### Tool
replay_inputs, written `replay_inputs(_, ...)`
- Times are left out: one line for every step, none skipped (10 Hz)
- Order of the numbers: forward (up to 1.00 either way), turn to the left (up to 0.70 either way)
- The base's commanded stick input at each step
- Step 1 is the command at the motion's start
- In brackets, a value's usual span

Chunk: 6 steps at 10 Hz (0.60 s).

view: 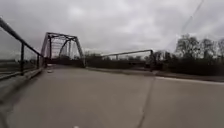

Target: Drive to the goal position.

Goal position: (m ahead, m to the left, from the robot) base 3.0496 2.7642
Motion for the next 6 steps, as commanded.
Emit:
replay_inputs(0.70, 0.00)
replay_inputs(0.70, 0.00)
replay_inputs(0.70, 0.00)
replay_inputs(0.70, 0.00)
replay_inputs(0.70, 0.00)
replay_inputs(0.70, 0.00)
